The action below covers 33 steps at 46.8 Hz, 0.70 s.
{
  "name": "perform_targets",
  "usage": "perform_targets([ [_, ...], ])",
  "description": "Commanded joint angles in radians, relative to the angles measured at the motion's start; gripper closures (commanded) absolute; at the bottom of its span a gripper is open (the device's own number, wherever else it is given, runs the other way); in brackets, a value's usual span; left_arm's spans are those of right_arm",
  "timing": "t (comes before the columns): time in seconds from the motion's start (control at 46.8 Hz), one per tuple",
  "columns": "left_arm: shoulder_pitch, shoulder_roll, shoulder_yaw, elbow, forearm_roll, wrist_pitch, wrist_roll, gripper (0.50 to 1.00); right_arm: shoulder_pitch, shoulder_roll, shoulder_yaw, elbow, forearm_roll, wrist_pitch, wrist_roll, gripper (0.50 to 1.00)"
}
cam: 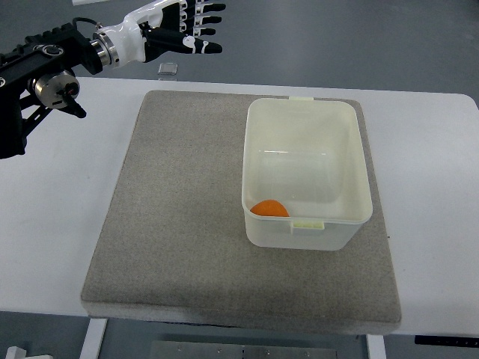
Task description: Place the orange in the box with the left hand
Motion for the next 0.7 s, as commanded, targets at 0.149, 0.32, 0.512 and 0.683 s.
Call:
perform_targets([
  [0.149,0.089,-0.009,0.0,0.08,-0.081,-0.021,0.005,0.508,0.0,0.0,0.0,0.0,0.0,-0.002,0.0,0.556],
  [0.32,0.106,-0.012,-0.008,0.129,-0.155,-0.061,0.019,0.506,0.0,0.0,0.0,0.0,0.0,0.0,0.0,0.556],
  [0.512,0.126,-0.009,-0.014,0.156,-0.347,-0.106,0.068,0.506,0.0,0.0,0.0,0.0,0.0,0.0,0.0,0.556],
  [0.683,0.169,-0.011,-0.017,0.175,-0.479,-0.128,0.107,0.506,0.0,0.0,0.0,0.0,0.0,0.002,0.0,0.556],
])
